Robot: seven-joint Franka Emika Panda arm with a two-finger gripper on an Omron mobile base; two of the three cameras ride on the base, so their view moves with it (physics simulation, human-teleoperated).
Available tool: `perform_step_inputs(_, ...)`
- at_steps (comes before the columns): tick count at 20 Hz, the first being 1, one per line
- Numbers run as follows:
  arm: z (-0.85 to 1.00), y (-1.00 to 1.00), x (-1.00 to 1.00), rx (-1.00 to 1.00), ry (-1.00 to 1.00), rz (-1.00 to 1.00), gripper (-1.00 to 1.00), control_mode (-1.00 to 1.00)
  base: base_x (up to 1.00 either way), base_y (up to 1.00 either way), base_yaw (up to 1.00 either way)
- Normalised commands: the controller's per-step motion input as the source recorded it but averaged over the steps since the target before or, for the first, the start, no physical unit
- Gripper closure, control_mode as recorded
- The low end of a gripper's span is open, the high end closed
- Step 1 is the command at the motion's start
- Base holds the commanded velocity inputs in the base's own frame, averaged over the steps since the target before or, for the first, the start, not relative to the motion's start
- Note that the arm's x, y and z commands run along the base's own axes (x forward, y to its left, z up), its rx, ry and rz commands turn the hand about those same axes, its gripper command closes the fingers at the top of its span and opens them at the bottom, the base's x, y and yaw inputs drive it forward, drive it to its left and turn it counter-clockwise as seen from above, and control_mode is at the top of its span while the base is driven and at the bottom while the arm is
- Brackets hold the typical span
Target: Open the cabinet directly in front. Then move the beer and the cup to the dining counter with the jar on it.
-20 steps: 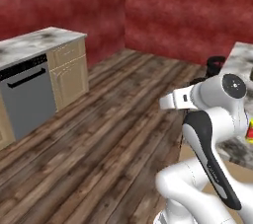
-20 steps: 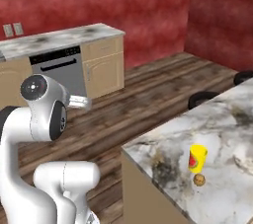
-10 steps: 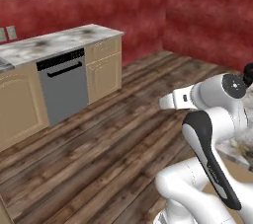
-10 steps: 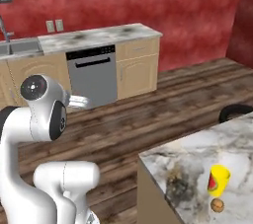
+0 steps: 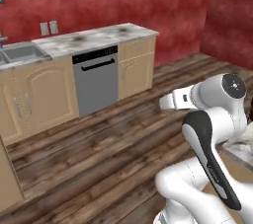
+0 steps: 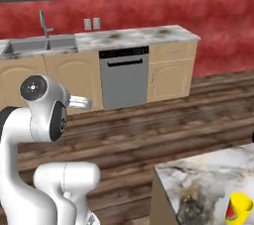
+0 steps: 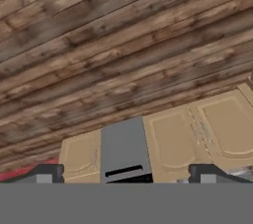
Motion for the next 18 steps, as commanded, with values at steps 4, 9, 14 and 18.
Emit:
perform_step_inputs(4,0.0,0.0,0.0,0.0,0.0,0.0,-1.0,1.0,0.0,0.01,0.33)
perform_step_inputs(9,0.0,0.0,0.0,0.0,0.0,0.0,-1.0,1.0,0.0,0.05,0.27)
perform_step_inputs(14,0.0,0.0,0.0,0.0,0.0,0.0,-1.0,1.0,0.0,0.12,0.22)
perform_step_inputs(18,0.0,0.0,0.0,0.0,0.0,0.0,-1.0,1.0,0.02,0.15,0.28)
